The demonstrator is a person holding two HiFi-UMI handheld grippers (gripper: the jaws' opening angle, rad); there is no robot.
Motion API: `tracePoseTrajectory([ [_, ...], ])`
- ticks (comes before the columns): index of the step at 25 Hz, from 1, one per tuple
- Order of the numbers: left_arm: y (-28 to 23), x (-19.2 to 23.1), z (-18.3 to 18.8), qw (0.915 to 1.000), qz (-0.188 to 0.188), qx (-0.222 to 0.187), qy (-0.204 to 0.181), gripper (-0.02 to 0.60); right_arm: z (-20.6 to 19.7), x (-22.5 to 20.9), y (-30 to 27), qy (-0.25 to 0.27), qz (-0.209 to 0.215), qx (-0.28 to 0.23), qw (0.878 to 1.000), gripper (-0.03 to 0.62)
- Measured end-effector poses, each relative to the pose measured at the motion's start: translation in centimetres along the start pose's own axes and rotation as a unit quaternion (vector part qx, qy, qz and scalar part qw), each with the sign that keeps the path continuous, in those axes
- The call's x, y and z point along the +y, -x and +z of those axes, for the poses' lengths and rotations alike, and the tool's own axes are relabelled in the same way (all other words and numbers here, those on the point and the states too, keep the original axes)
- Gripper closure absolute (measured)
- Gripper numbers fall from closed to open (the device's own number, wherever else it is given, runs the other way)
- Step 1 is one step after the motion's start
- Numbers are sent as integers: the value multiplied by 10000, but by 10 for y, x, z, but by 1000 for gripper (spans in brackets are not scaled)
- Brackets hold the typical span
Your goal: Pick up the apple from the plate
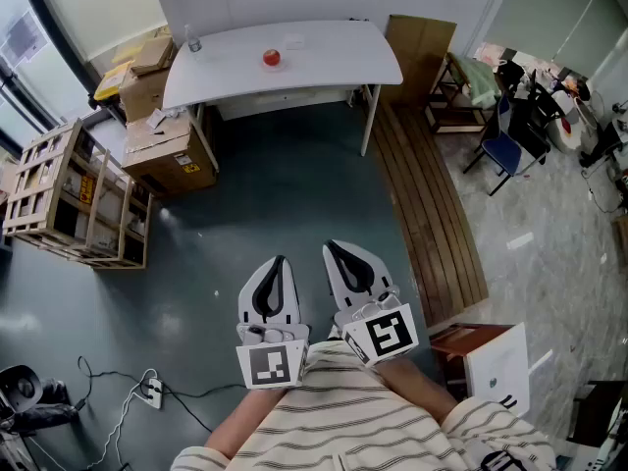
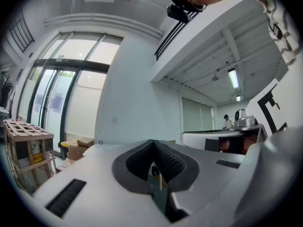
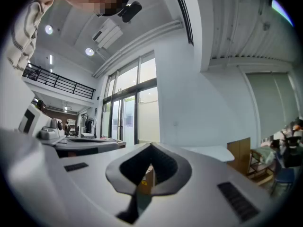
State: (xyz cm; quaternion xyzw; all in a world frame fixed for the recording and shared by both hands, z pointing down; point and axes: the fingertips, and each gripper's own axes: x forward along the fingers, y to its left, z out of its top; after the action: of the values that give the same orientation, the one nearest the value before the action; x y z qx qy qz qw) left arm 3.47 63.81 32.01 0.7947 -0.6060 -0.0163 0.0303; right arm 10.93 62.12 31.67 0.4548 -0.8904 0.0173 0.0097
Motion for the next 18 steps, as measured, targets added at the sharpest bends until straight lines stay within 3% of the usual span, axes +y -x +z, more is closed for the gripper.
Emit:
tracePoseTrajectory([
  [6, -4, -15, 0, 10000, -66, -48, -28, 577, 1, -10, 11, 2, 44, -91, 9999, 582],
  [18, -24, -45, -11, 9989, 412, 5, -242, 577, -8, -55, 25, -235, 341, -207, 9989, 582],
])
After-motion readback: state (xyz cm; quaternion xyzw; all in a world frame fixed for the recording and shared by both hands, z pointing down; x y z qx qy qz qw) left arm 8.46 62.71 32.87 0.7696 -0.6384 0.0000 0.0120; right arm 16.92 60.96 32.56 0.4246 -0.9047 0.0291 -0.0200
